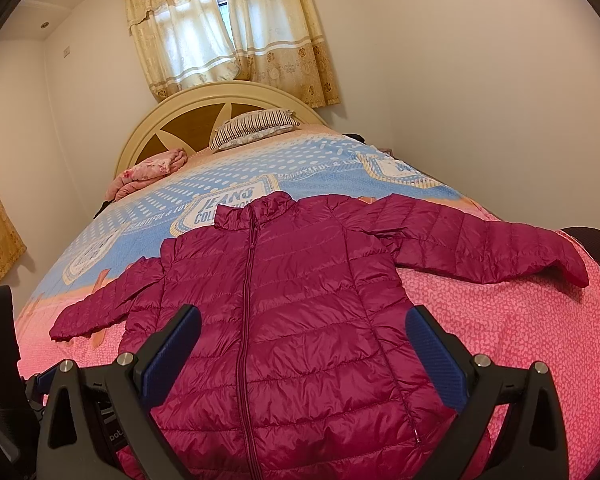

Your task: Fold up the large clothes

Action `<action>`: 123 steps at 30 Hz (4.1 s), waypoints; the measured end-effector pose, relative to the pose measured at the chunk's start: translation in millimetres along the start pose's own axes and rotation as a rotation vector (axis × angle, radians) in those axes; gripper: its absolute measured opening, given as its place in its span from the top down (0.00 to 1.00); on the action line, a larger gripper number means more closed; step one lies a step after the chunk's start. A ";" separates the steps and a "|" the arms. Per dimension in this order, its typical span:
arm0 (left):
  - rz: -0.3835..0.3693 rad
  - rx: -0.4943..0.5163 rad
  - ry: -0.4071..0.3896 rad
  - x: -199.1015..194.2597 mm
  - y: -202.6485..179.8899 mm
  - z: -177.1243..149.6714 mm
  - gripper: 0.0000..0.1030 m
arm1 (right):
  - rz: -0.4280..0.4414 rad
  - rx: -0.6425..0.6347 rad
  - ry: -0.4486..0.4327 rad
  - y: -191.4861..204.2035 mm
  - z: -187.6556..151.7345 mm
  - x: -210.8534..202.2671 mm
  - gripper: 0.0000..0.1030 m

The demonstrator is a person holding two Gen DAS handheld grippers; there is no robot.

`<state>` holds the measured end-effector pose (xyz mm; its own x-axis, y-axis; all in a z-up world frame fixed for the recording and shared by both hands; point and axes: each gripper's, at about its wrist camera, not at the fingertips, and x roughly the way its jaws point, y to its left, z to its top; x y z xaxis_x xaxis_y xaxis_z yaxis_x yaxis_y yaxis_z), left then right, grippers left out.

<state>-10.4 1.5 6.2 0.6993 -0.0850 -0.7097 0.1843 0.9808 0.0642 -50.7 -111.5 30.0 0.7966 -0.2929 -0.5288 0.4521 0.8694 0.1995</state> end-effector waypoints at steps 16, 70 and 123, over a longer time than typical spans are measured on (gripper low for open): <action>-0.003 0.000 0.016 5.7 -0.8 0.6 0.00 | -0.016 0.022 0.029 -5.4 0.2 6.1 0.01; 0.045 -0.305 0.064 175.6 120.0 26.3 0.00 | -0.489 0.474 0.137 -340.5 41.9 95.0 0.88; -0.020 -0.355 0.030 172.3 130.6 24.6 0.00 | 0.395 -0.154 0.453 109.7 -6.8 297.6 0.71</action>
<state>151.2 110.5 -90.4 0.6767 -0.1047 -0.7287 -0.0573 0.9793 -0.1939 233.2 -100.7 -111.1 0.6274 0.2309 -0.7437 0.0677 0.9352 0.3475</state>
